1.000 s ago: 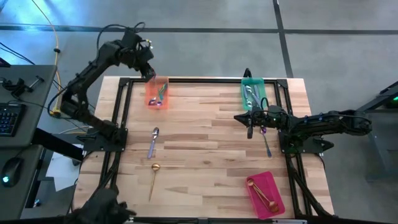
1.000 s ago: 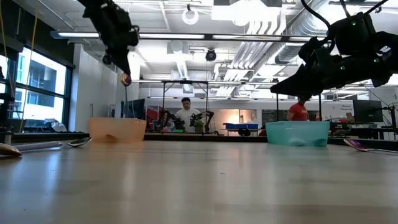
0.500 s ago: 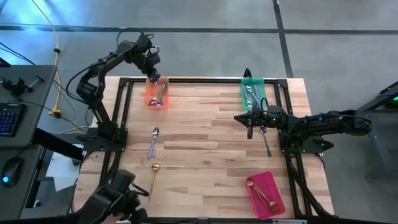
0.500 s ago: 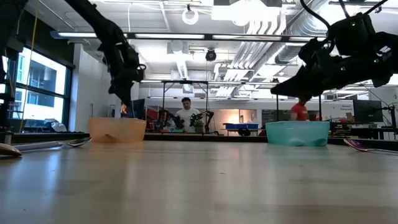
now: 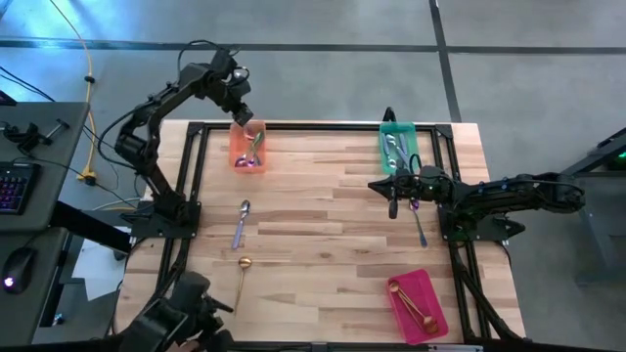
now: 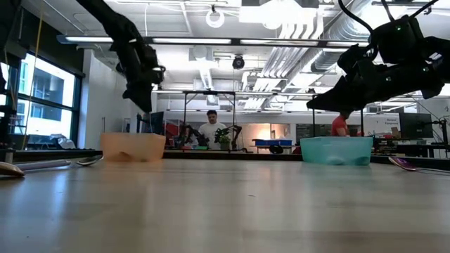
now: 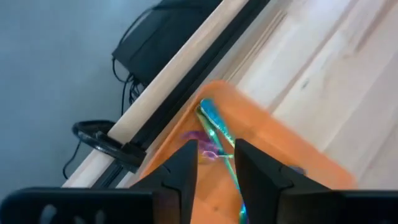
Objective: Sort silverware by color (type)
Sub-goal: Put the purple spoon into the green bin
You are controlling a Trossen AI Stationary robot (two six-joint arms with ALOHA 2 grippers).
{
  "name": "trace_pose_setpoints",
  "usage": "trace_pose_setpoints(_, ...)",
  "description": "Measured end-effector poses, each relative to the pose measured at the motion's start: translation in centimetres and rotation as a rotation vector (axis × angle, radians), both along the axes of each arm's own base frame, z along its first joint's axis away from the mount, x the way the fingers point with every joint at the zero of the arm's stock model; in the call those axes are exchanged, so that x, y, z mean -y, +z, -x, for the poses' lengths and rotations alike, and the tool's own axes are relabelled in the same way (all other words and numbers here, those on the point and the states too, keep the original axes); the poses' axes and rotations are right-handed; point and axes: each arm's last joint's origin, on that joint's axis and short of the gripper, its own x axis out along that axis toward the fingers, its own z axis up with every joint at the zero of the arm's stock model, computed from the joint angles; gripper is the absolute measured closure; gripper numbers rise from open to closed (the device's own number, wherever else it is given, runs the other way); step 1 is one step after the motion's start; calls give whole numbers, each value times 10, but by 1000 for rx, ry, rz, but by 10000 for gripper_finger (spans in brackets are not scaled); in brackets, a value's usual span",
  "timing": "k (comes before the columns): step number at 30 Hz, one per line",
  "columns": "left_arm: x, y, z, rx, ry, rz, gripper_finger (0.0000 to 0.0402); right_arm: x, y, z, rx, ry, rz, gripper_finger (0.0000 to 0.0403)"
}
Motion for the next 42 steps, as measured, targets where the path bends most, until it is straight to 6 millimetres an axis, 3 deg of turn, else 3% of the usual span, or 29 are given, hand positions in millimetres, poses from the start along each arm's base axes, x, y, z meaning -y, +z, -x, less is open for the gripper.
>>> trace_pose_setpoints(7, 39, 30, -18, 63, -63, -84, 308, 1, 3, 0, 27, -43, 26, 403)
trace_pose_setpoints(13, 95, 28, -31, 73, -12, -135, 337, 2, 3, 0, 25, -44, 33, 403)
trace_pose_setpoints(22, 207, 0, -35, 52, 28, -71, 366, 2, 3, 0, 29, -47, 16, 403)
trace_pose_setpoints(27, 253, -19, -29, 68, 137, -13, 351, 2, 3, 0, 31, -46, 17, 403)
trace_pose_setpoints(35, 300, -57, -27, -8, 248, 118, 297, 2, 4, 0, 36, -45, 19, 403)
trace_pose_setpoints(42, 320, -82, -36, -123, 289, 123, 249, 1, 4, 0, 33, -43, 20, 403)
